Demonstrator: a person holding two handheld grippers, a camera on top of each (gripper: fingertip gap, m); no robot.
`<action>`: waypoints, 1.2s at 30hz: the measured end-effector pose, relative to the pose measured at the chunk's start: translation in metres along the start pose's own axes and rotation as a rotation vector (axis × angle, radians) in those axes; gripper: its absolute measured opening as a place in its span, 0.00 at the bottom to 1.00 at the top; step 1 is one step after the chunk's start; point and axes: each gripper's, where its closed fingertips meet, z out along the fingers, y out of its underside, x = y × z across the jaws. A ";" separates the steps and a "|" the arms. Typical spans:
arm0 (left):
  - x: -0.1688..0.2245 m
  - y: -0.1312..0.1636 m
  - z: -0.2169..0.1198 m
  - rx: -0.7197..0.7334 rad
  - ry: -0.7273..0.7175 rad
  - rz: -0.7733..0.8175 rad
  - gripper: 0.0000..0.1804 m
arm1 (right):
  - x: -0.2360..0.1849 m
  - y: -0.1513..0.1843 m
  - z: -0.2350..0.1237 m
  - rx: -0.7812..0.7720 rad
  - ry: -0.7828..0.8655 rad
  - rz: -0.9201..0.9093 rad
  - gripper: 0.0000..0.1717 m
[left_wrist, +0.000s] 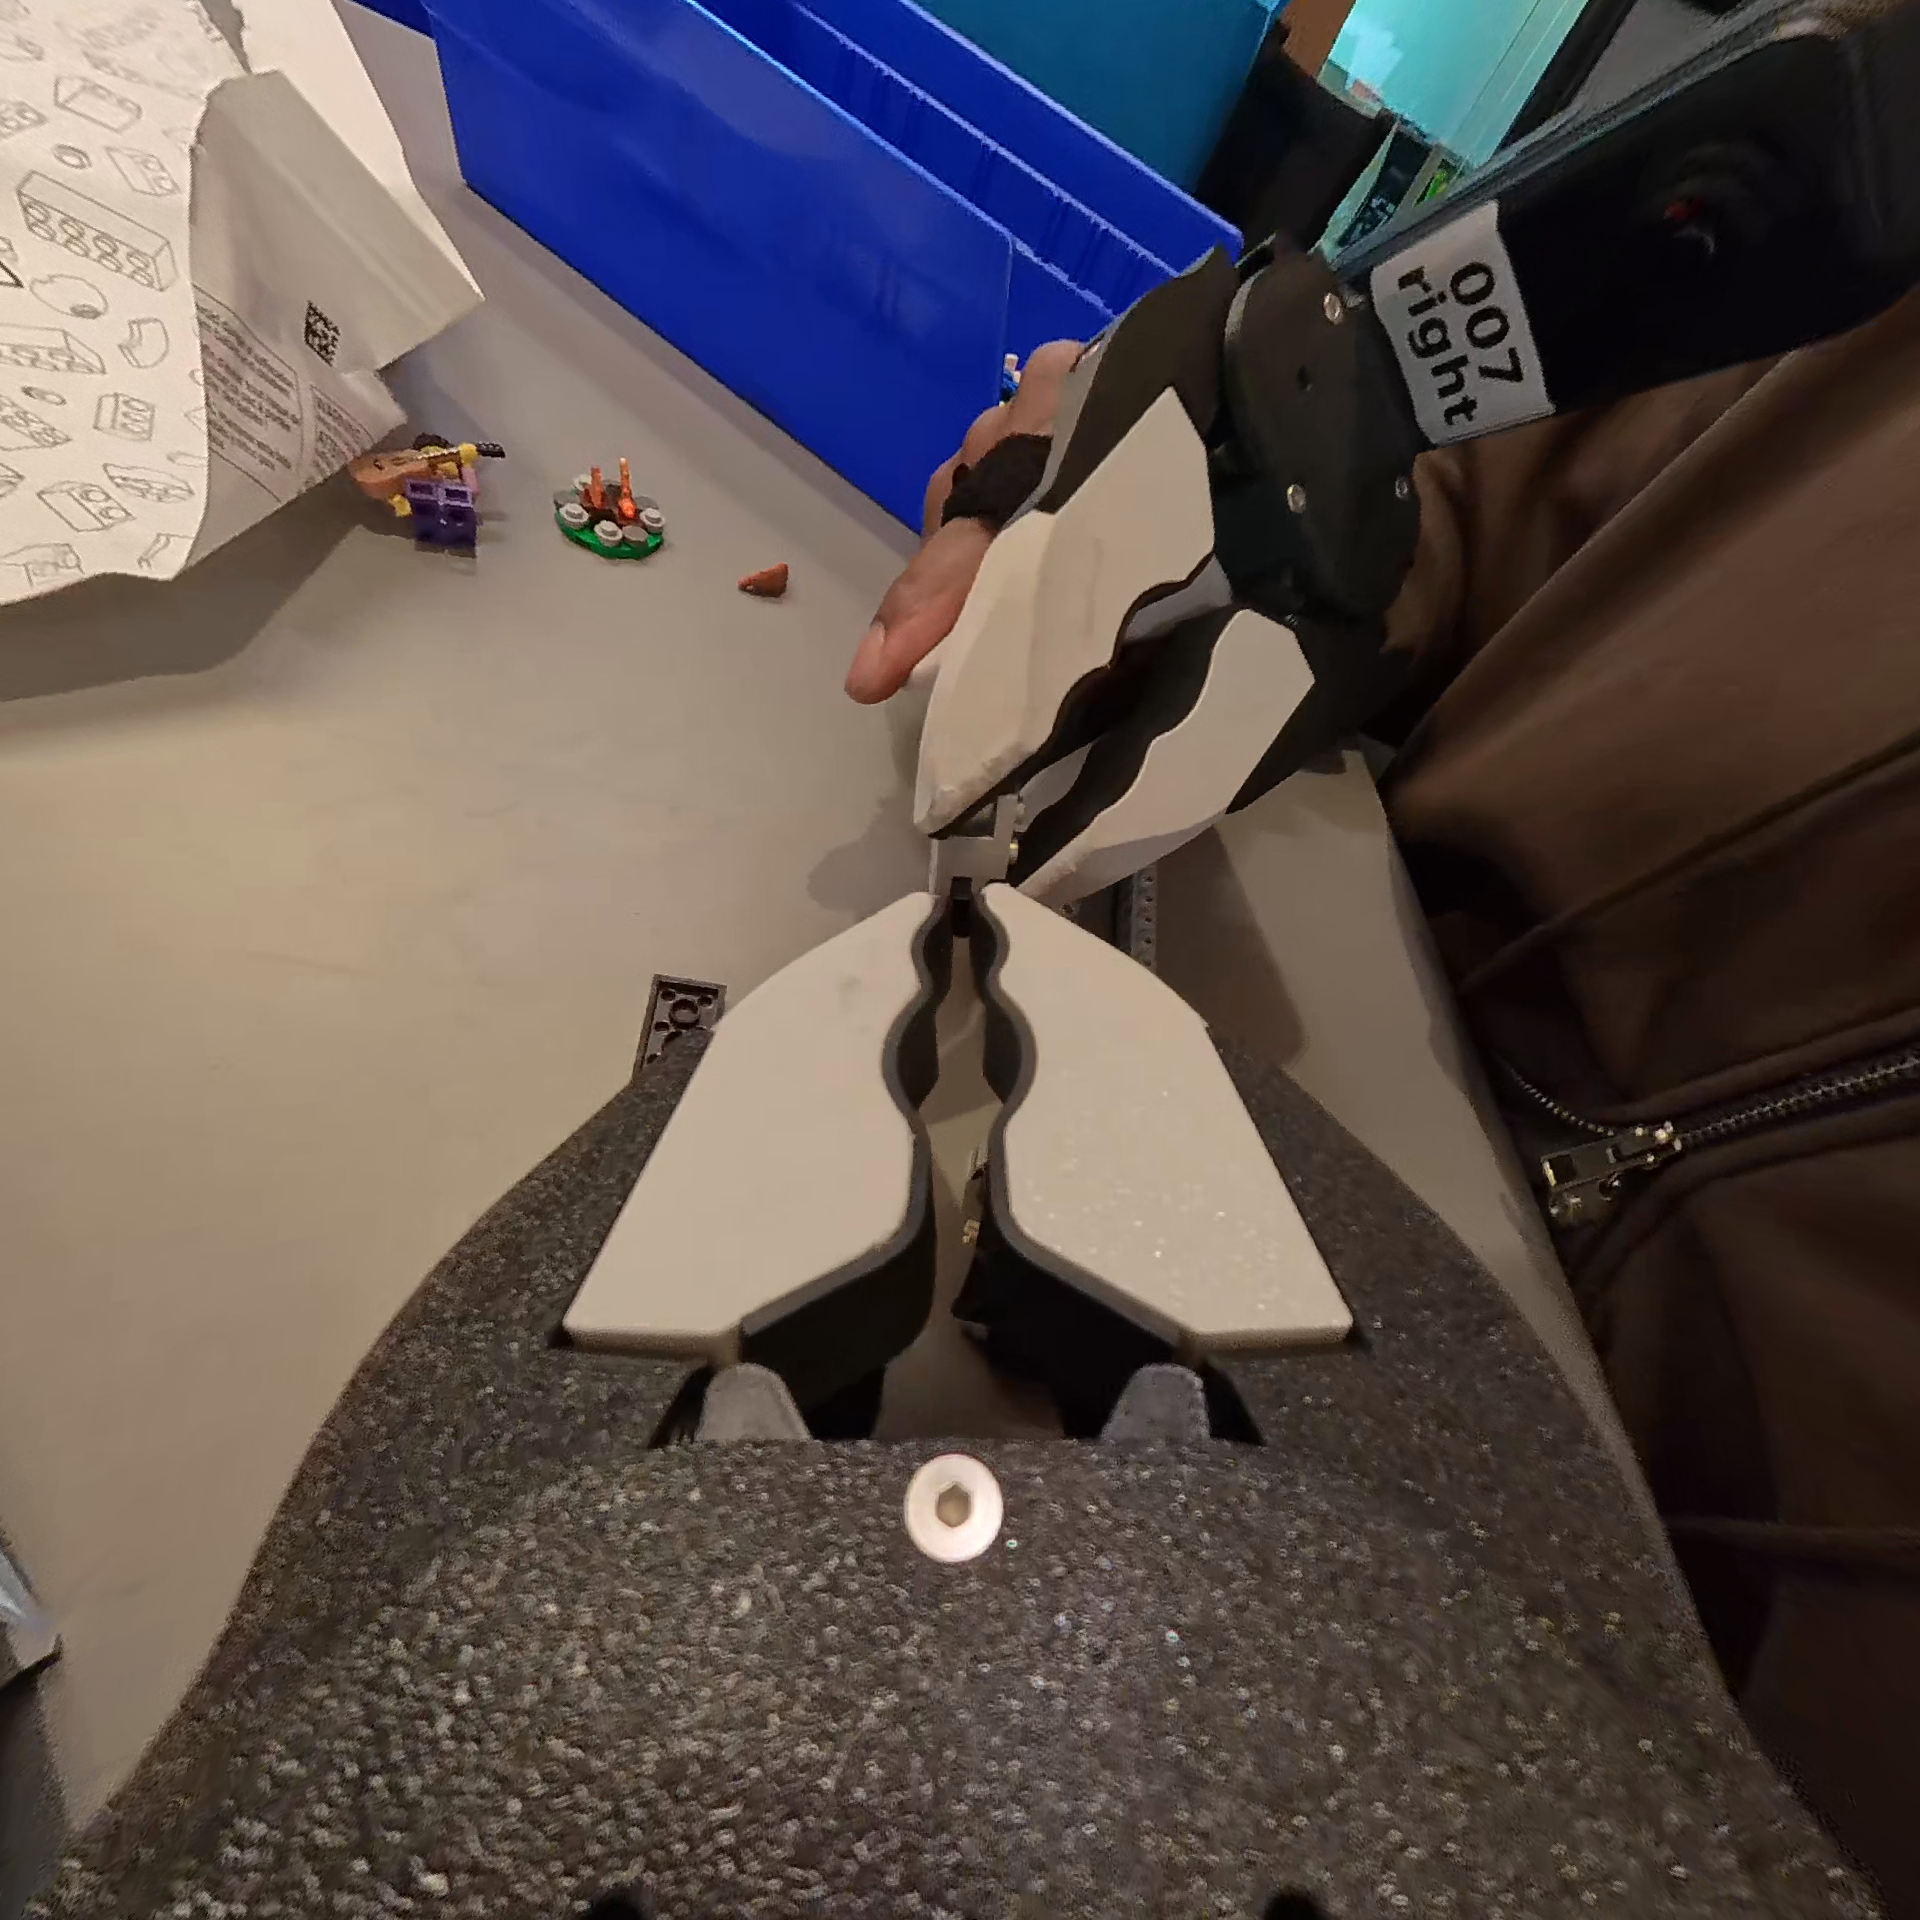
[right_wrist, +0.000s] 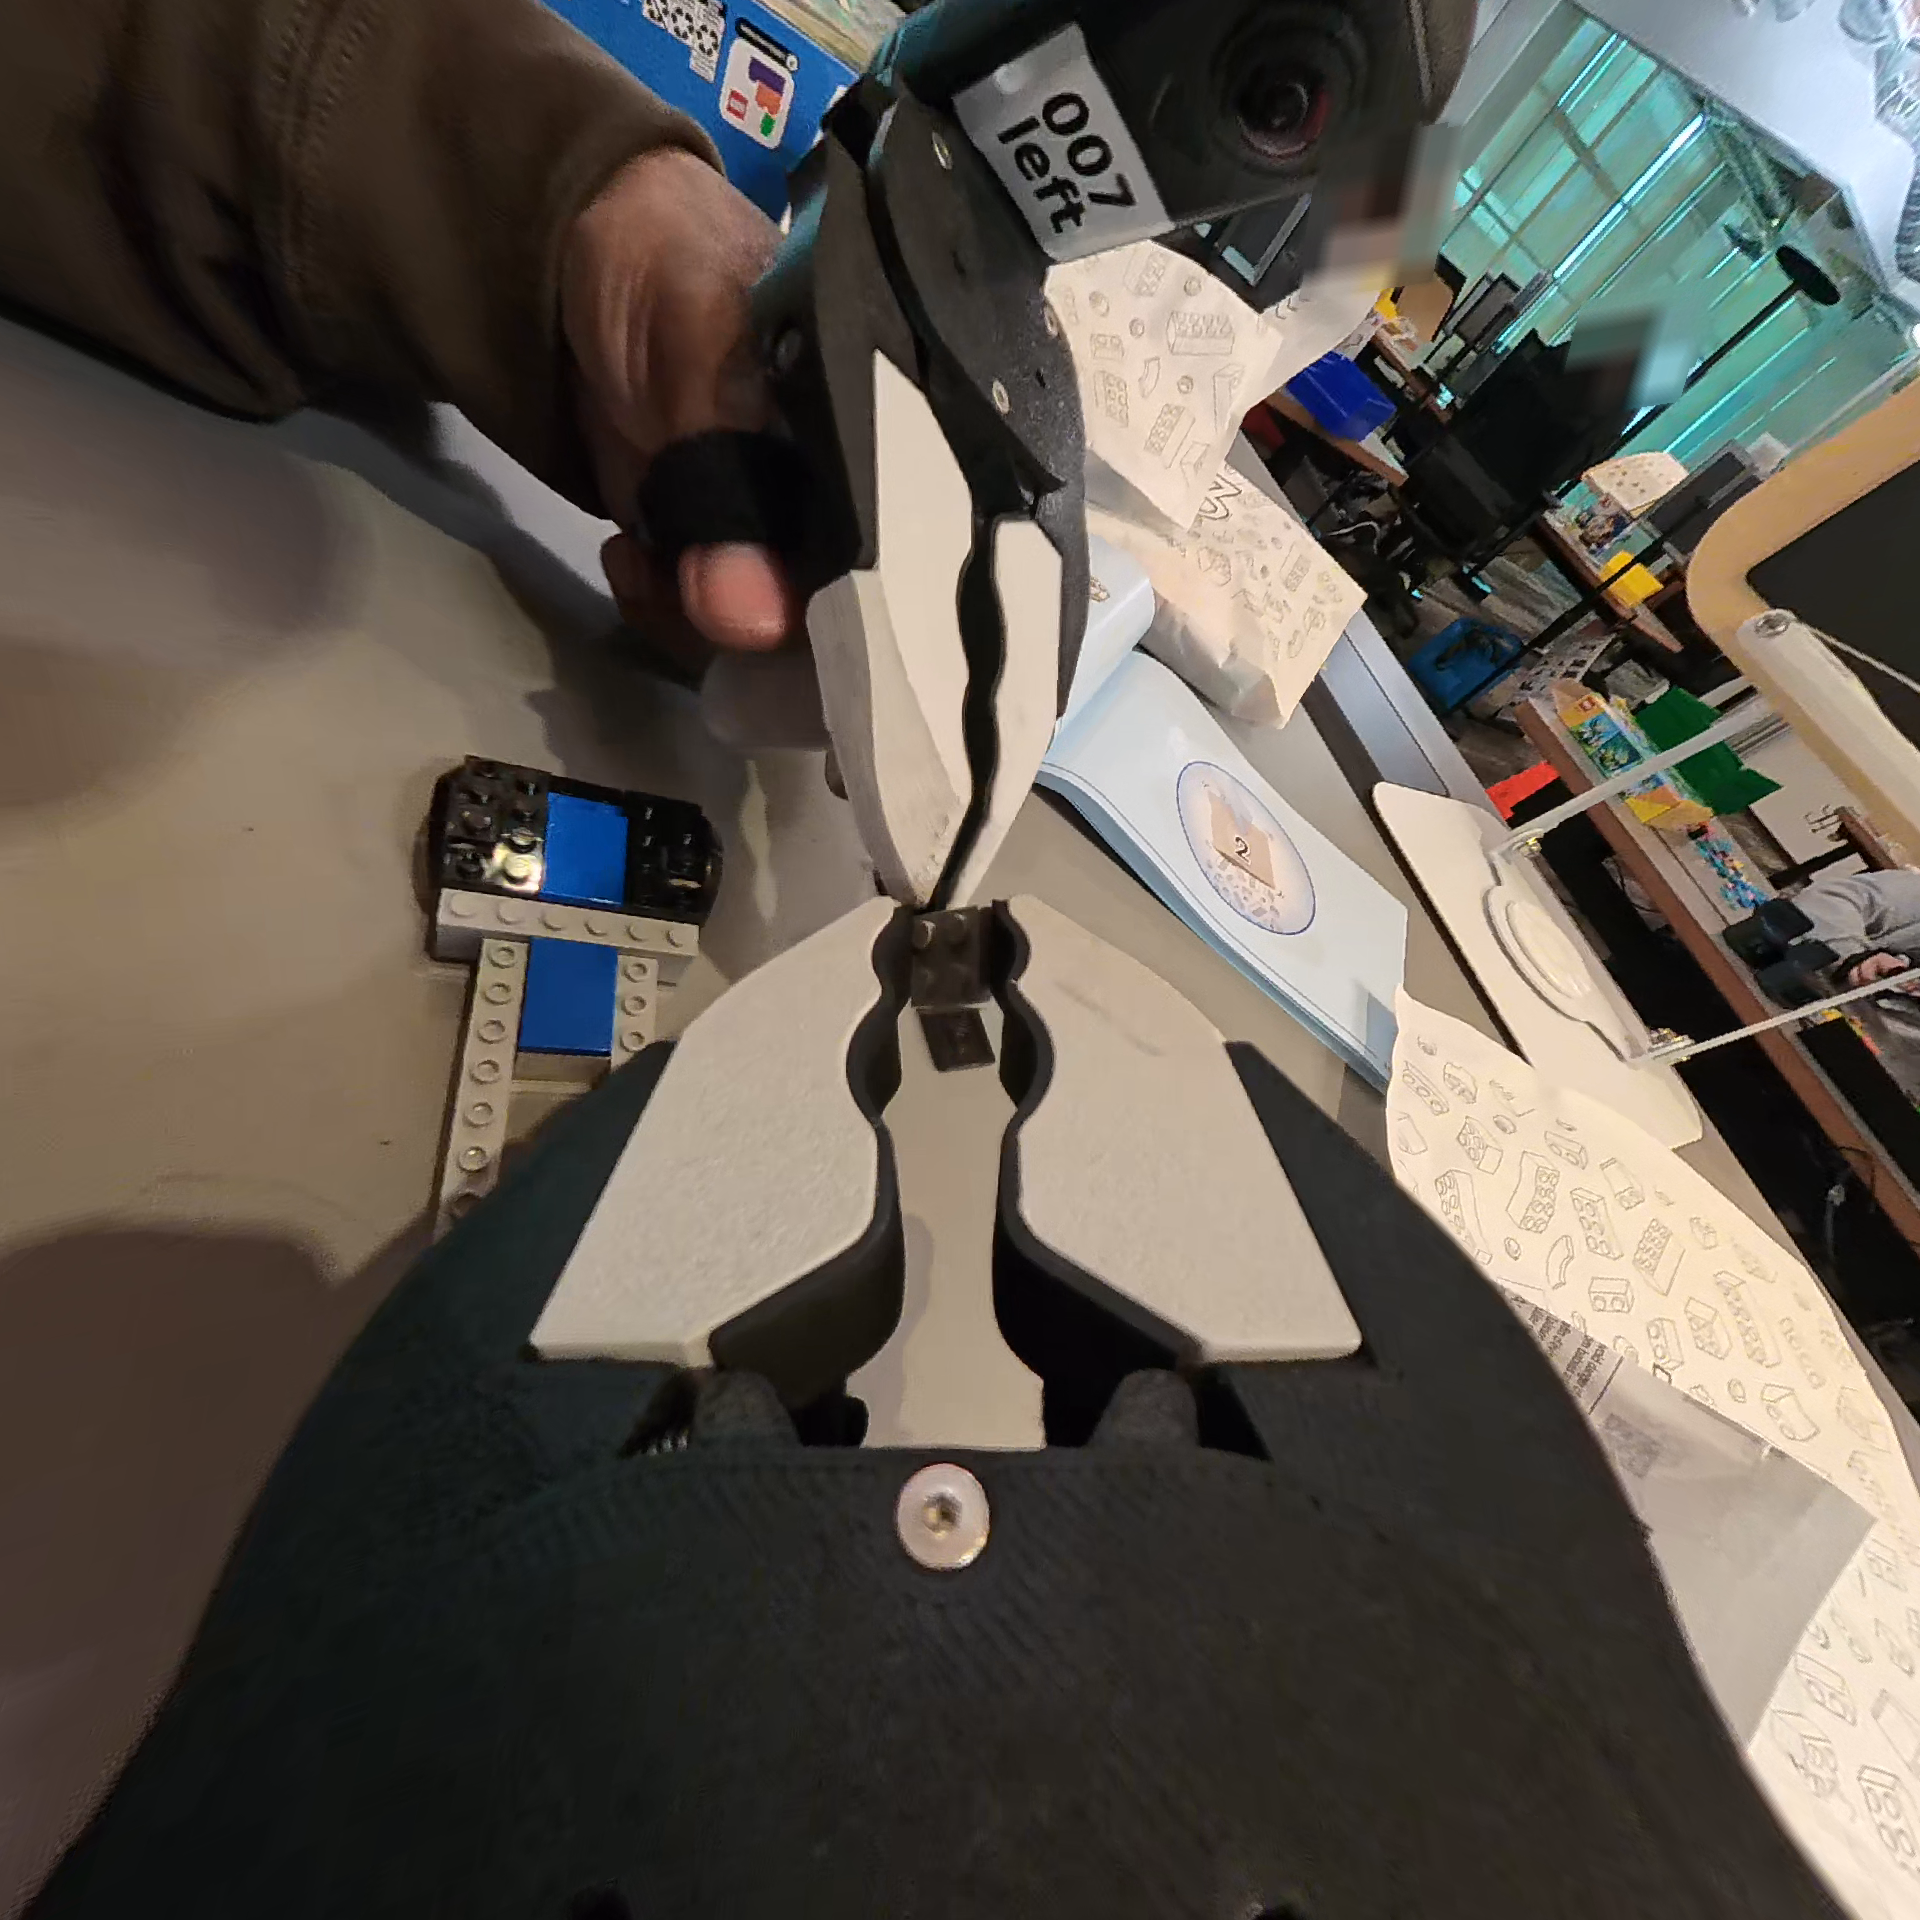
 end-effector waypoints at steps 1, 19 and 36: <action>0.000 0.000 -0.001 -0.002 -0.007 0.024 0.01 | 0.000 0.000 0.000 0.000 -0.001 0.002 0.08; -0.003 0.005 0.000 -0.102 -0.132 0.243 0.01 | 0.008 0.014 -0.002 -0.048 -0.069 0.207 0.03; -0.003 -0.023 -0.010 0.072 -0.204 0.233 0.01 | 0.129 0.069 -0.263 -0.027 0.819 0.731 0.11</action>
